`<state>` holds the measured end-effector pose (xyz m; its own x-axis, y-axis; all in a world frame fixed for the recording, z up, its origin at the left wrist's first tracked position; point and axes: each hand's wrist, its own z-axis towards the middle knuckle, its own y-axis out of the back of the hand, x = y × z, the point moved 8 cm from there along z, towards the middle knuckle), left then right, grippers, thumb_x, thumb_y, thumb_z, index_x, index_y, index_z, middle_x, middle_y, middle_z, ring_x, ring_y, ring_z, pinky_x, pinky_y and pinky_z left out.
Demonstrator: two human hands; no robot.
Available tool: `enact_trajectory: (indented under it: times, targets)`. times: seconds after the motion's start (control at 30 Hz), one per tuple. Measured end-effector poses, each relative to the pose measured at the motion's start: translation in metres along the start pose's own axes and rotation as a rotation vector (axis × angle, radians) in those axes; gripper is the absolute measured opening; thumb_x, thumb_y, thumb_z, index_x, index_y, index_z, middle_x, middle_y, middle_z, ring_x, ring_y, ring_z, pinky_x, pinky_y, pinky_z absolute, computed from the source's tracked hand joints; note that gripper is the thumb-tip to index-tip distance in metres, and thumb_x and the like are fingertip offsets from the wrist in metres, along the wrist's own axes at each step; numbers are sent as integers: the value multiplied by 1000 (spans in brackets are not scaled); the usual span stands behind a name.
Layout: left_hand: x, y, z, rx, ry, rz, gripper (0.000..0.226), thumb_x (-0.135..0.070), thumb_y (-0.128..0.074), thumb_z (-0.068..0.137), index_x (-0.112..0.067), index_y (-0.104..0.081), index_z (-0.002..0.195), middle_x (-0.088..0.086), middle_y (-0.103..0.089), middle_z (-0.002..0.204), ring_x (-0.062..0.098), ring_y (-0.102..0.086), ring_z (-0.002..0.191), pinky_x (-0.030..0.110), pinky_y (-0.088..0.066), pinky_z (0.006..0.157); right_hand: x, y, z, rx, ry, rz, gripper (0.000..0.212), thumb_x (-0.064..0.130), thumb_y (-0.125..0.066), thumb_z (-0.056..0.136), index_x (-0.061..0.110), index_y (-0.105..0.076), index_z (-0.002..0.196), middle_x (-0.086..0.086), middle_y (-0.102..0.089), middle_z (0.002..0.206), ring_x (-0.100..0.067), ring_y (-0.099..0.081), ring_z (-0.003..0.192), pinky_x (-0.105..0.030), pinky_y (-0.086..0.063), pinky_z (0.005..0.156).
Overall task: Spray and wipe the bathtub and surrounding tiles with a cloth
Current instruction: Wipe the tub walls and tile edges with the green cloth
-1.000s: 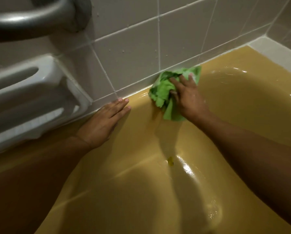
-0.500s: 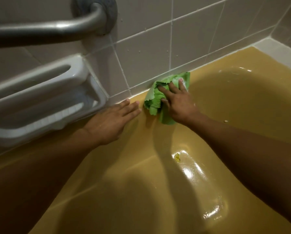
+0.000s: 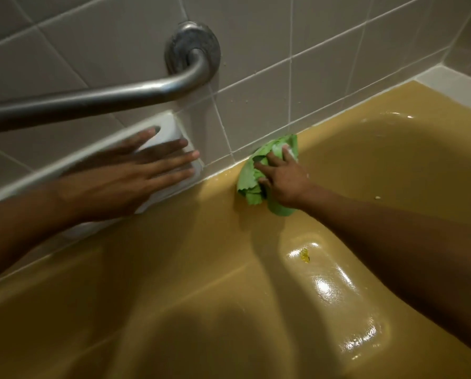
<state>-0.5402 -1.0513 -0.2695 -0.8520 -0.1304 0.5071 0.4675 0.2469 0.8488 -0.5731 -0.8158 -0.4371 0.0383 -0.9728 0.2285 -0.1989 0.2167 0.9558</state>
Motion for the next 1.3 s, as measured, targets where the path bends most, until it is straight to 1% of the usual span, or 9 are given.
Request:
enact_trajectory:
  times: [0.1, 0.33, 0.43, 0.6, 0.77, 1.0, 1.13, 1.23, 1.3]
  targets:
    - [12, 3, -9, -11, -5, -157, 55, -16, -33, 100, -12, -42, 154, 12, -26, 167, 41, -16, 155, 68, -26, 118, 6, -4, -2, -31, -4, 82, 53, 48, -26, 108, 43, -14, 159, -2, -9, 170, -38, 13, 154, -62, -12, 123]
    - [24, 8, -12, -54, 96, -383, 66, -20, -34, 94, -11, -30, 159, 13, -11, 171, 40, -5, 157, 71, -17, 120, -32, -7, 7, -174, -243, 209, 54, 50, -27, 107, 39, -21, 159, -4, -8, 170, -37, 12, 154, -63, -2, 123]
    - [28, 3, -12, -62, 137, -434, 75, -7, -42, 89, -12, -23, 162, 9, -8, 172, 36, -4, 158, 67, -16, 122, 0, -14, 1, -221, -271, 231, 53, 50, -28, 107, 36, -25, 158, -5, -6, 170, -37, 14, 154, -64, 1, 122]
    - [32, 2, -10, -106, 123, -485, 90, 5, -50, 78, -10, -21, 162, 8, -9, 171, 35, -6, 158, 64, -16, 123, 95, -46, -10, -217, -114, 241, 52, 50, -28, 107, 38, -23, 157, -4, 1, 170, -38, 25, 151, -61, -1, 123]
    - [32, 3, -10, -130, 121, -510, 91, 4, -52, 77, -12, -24, 162, 5, -11, 172, 31, -7, 158, 64, -18, 123, 82, -51, -11, -297, -210, 383, 52, 49, -26, 108, 37, -23, 158, 0, 7, 170, -32, 27, 151, -56, 1, 124]
    - [39, 1, -8, -154, 129, -594, 98, 4, -52, 73, -20, -20, 163, -1, -10, 172, 23, -5, 159, 54, -14, 127, 42, -43, 5, -490, -538, 730, 48, 28, -35, 108, 18, -35, 155, 7, 23, 167, -32, 21, 153, -50, -14, 124]
    - [42, -1, -6, -153, 136, -635, 98, 2, -49, 72, -20, -21, 163, -5, -8, 172, 18, 0, 159, 44, -6, 129, 86, -53, 7, -580, -567, 854, 43, 12, -42, 103, 14, -45, 146, 7, 22, 167, -37, 20, 153, -49, -20, 124]
    - [42, -1, -5, -160, 122, -643, 95, 0, -47, 73, -21, -22, 162, -6, -9, 172, 15, 1, 159, 32, 0, 128, 130, -67, 2, -612, -511, 874, 33, 14, -46, 102, 14, -54, 133, 8, 23, 167, -36, 24, 152, -54, -23, 123]
    - [43, 0, -4, -169, 126, -646, 93, -2, -46, 74, -21, -23, 162, -5, -11, 171, 14, 1, 158, 29, 1, 127, 152, -75, -2, -577, -457, 857, 37, 19, -47, 103, 17, -53, 139, 10, 25, 166, -35, 27, 150, -56, -23, 122]
